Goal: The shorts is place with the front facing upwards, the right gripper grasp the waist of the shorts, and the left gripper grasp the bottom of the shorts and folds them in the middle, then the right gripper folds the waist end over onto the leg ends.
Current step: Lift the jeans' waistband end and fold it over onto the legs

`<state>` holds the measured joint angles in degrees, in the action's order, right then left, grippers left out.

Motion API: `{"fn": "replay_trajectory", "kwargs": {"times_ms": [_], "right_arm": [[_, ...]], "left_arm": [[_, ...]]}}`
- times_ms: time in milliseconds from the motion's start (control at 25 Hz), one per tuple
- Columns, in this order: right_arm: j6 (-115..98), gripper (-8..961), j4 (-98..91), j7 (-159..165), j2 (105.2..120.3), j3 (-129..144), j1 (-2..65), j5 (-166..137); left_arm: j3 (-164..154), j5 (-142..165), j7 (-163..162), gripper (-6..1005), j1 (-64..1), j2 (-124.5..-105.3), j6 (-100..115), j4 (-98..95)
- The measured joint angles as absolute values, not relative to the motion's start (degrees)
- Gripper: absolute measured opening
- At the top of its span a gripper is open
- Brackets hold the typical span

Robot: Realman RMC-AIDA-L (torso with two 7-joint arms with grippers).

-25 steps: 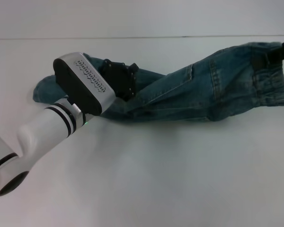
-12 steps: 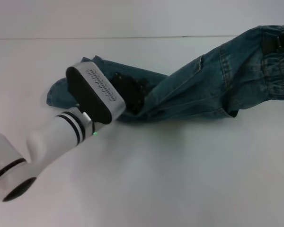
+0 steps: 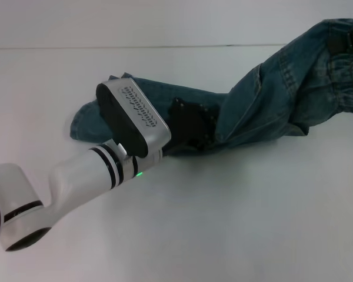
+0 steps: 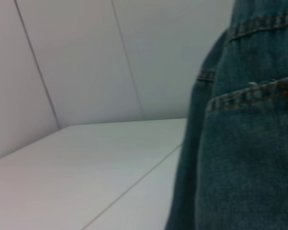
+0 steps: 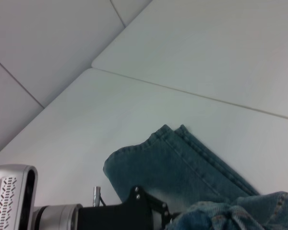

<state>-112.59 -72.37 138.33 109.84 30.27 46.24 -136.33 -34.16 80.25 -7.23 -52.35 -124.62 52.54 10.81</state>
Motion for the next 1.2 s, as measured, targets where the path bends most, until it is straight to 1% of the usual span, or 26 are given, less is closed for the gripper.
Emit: {"fn": "replay_trajectory", "kwargs": {"times_ms": [1200], "right_arm": [[-112.4, 122, -73.7, 137.2, 110.16, 33.0, 47.3, -133.4]], "left_arm": [[-32.7, 101.7, -21.8, 1, -53.2, -124.62, 57.6, 14.7]]}}
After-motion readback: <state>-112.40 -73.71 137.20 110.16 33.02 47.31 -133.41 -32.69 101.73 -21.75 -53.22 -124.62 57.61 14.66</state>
